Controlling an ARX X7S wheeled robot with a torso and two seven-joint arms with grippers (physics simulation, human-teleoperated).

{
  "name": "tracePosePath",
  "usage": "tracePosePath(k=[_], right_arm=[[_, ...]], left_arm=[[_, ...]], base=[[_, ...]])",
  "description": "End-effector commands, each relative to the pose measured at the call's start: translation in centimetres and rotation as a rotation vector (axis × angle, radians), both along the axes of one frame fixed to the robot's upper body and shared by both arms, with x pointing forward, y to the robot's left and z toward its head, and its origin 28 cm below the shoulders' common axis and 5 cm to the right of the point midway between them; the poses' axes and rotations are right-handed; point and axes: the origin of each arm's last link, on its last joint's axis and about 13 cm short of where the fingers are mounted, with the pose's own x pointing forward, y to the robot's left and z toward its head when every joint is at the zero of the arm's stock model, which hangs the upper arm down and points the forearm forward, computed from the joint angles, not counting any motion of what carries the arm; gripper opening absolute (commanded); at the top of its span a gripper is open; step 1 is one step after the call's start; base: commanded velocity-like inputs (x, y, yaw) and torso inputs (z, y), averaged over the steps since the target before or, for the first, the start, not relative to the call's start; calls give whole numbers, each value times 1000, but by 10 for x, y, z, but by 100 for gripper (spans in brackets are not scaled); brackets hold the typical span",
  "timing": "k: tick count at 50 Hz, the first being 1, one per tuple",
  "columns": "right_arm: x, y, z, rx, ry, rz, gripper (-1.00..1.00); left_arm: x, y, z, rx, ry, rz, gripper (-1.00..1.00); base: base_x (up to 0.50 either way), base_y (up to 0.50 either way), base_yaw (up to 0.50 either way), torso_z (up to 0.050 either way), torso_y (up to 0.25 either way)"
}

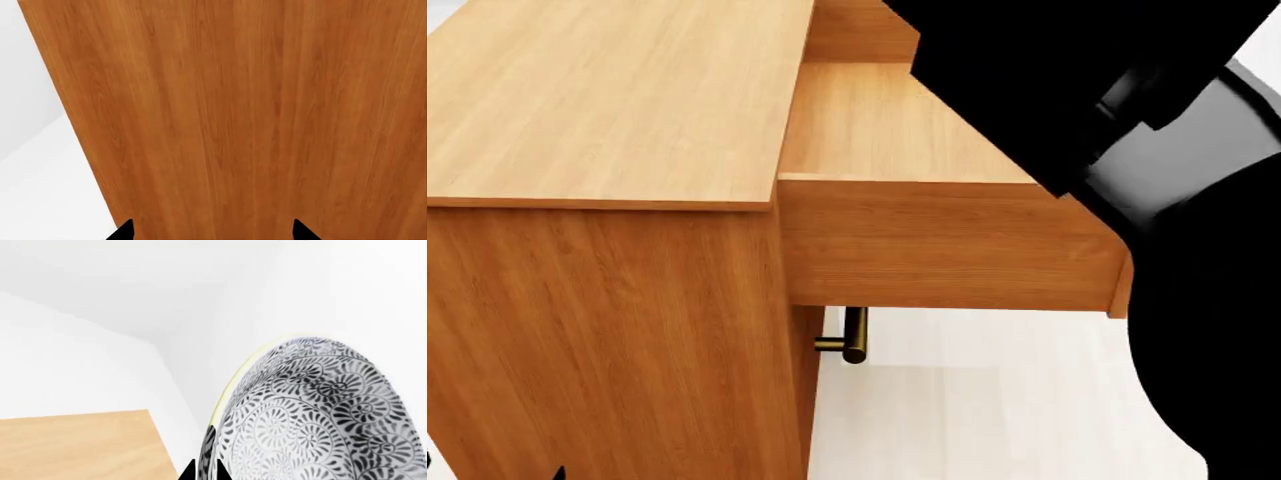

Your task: Put the bowl on top of the cabinet.

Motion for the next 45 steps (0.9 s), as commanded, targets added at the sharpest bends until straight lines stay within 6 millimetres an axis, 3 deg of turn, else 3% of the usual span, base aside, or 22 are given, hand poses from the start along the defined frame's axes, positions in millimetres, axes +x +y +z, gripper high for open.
tracePosePath(k=[1,17,34,45], right_arm=[[-4,12,-14,-35,23,47,-100],[-8,23,-32,-113,106,105,-100],[12,18,-63,-194,201,89,-100],[14,21,-74,-240,212,102,-100]], left_arm=[[0,0,-2,-1,2,-4,100],[-4,3,-2,-5,-1,-1,100],[0,3,-7,3,6,10,100],[2,3,-9,2,15,9,100]], base=[[0,0,0,0,0],[0,0,0,0,1],[0,0,0,0,0],[0,0,0,0,1]])
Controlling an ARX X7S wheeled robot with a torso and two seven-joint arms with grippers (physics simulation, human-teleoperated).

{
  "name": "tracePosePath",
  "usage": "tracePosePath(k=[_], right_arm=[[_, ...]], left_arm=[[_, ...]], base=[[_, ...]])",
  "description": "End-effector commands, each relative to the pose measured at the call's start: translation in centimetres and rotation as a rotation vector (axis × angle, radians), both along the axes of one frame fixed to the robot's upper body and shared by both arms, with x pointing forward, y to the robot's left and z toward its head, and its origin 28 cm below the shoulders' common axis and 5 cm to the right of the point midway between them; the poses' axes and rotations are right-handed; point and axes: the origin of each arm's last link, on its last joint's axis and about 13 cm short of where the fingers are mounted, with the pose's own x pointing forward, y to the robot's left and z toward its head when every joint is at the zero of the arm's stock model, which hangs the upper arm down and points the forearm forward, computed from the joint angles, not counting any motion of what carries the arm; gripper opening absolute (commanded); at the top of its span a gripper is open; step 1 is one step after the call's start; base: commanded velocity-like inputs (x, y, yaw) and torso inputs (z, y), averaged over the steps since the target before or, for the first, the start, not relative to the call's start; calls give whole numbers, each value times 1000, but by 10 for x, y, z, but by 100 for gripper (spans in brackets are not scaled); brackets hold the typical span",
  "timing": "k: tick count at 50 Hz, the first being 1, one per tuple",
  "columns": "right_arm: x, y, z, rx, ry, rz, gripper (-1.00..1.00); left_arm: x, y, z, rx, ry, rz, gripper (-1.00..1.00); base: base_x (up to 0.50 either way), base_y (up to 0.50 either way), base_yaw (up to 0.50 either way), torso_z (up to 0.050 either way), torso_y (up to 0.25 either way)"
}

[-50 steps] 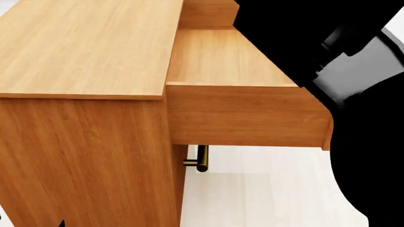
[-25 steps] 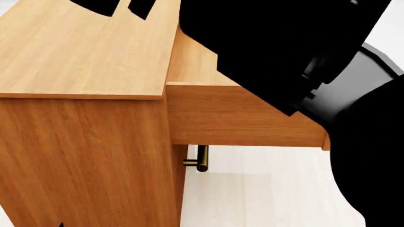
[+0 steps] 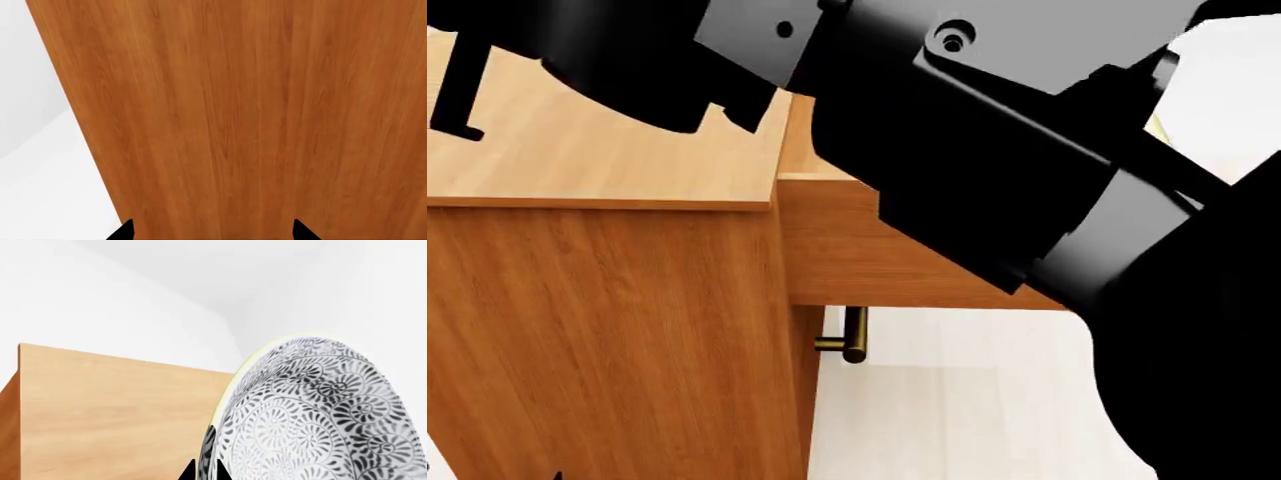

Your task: Put the bowl on top of the cabinet.

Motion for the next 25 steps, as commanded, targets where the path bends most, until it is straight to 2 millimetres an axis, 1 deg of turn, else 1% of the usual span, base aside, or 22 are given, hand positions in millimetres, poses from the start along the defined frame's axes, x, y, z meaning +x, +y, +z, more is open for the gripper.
tracePosePath(k=[1,6,10,25], right_arm=[[3,2,-11,-54,-7,12,-100],[3,4,-16,-72,5,22,-100],[6,3,-28,-124,16,6,-100],[7,4,-40,-179,27,4,-100]], left_arm=[[2,0,-3,0,8,0,100],[1,0,-3,0,8,3,100],[0,0,-3,0,5,2,100],[-5,1,-2,-4,-1,3,100]], base=[[0,0,0,0,0],[0,0,0,0,0],[0,0,0,0,0],[0,0,0,0,1]])
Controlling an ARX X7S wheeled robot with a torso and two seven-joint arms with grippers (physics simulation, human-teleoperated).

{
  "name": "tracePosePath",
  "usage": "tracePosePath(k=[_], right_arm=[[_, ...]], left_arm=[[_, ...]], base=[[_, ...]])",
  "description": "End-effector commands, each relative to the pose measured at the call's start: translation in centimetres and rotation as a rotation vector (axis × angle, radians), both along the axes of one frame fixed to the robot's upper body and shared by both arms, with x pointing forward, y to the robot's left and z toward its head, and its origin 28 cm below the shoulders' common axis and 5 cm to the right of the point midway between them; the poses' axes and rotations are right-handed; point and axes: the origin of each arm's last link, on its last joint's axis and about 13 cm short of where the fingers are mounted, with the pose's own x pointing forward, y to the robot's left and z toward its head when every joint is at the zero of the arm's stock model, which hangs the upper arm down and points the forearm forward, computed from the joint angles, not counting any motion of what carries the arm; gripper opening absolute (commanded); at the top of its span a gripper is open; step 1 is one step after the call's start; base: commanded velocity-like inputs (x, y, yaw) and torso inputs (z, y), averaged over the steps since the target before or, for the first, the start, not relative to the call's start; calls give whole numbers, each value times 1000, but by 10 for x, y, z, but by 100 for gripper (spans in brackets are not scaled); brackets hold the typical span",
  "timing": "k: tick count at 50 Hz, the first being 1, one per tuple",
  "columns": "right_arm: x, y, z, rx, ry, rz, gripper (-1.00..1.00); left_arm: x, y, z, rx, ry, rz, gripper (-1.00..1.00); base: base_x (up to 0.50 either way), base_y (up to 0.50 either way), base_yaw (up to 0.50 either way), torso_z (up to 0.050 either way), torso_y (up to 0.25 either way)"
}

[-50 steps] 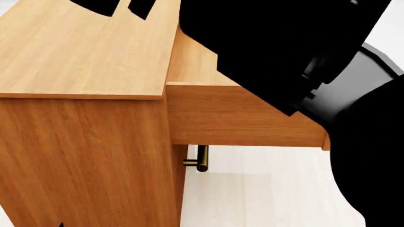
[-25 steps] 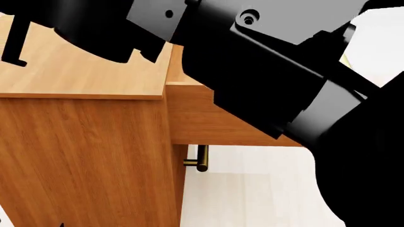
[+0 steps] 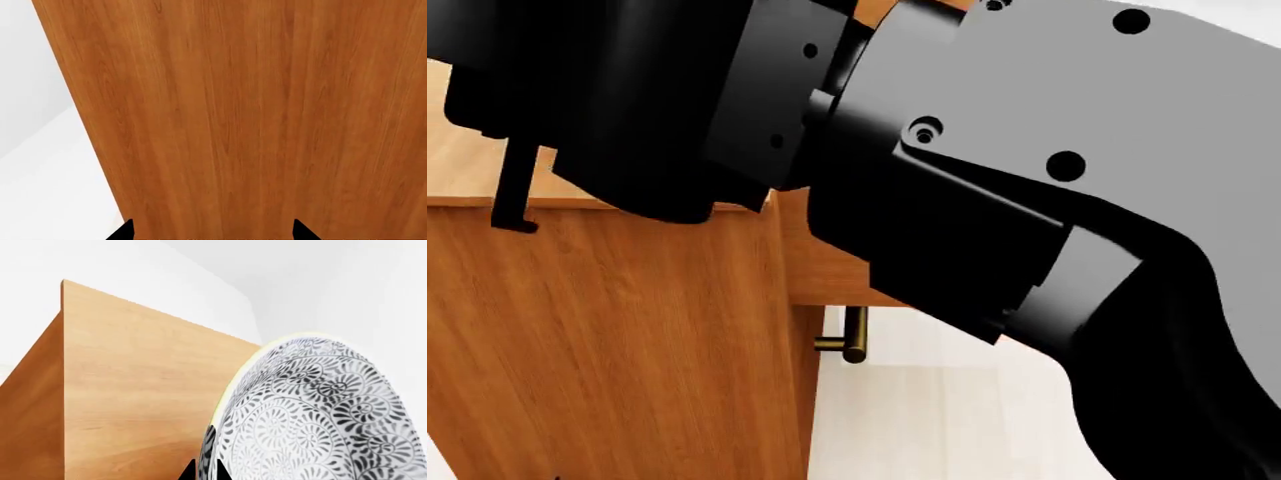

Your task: Put the bowl on top of the cabinet.

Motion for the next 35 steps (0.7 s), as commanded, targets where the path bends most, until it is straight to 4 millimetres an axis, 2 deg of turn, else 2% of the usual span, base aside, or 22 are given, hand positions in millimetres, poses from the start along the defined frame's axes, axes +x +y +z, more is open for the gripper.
tracePosePath(k=[1,17,33,34,35], right_arm=[[2,0,-6,-46,-24,-6,-100],[7,-1,-15,-83,-17,-8,-100],[4,-1,-10,-65,-27,-9,-100],[3,0,-8,-62,-29,-2,100],[3,0,-7,-54,-29,-3,100]], left_arm=[[-3,1,0,-2,-3,2,100],[0,3,1,16,-33,14,100],[-2,3,0,21,-33,12,100],[-2,3,0,22,-34,10,100],[-3,3,0,22,-35,10,100]], base=[[0,0,0,0,0],[0,0,0,0,1],[0,0,0,0,0],[0,0,0,0,0],[0,0,0,0,0]])
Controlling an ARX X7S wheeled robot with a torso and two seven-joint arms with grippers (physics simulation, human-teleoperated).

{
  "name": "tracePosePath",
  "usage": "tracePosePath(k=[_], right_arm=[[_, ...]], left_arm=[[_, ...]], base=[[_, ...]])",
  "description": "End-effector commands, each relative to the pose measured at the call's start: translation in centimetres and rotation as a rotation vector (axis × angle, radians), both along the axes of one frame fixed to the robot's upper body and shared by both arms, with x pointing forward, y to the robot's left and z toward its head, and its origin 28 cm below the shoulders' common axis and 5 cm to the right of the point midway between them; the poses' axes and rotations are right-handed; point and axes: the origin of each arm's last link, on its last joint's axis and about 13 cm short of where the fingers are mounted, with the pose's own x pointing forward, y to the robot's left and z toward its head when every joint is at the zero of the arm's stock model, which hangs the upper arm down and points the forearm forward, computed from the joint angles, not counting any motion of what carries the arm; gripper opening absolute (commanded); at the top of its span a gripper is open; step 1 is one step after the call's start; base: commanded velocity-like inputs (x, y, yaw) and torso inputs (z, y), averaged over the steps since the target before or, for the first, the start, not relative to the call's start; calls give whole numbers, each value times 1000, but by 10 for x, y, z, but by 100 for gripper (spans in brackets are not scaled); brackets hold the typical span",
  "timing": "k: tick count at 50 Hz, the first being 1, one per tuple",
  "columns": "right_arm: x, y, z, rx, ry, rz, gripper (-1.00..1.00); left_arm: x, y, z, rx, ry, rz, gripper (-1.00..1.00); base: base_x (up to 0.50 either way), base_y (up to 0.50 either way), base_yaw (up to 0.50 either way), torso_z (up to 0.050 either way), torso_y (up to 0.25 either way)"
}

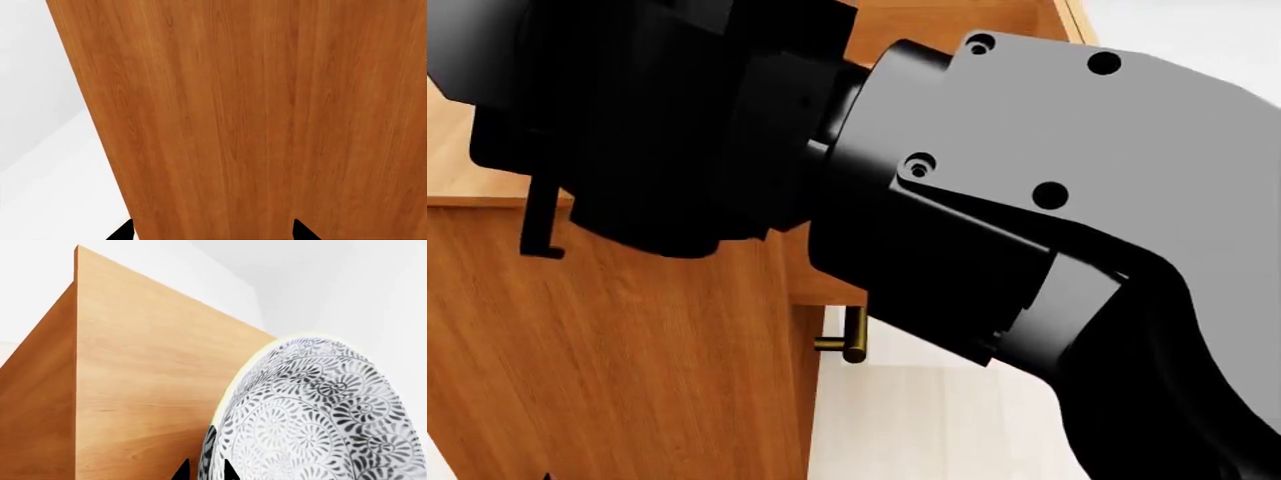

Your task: Put the bowl on top of the cabinet.

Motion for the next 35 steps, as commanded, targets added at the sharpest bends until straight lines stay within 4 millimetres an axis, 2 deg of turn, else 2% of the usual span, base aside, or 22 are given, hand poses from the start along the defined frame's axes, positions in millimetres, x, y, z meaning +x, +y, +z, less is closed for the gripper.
tracePosePath(k=[1,23,35], right_arm=[[-1,-1,7,10,-29,-8,100],[-12,3,23,22,-73,11,100],[-20,-2,39,32,-106,16,100]], left_arm=[[-1,0,1,5,-4,-1,100],[-10,-3,2,17,-10,-17,100],[-12,-4,4,20,-14,-19,100]], base=[[0,0,0,0,0],[0,0,0,0,0],[0,0,0,0,0]])
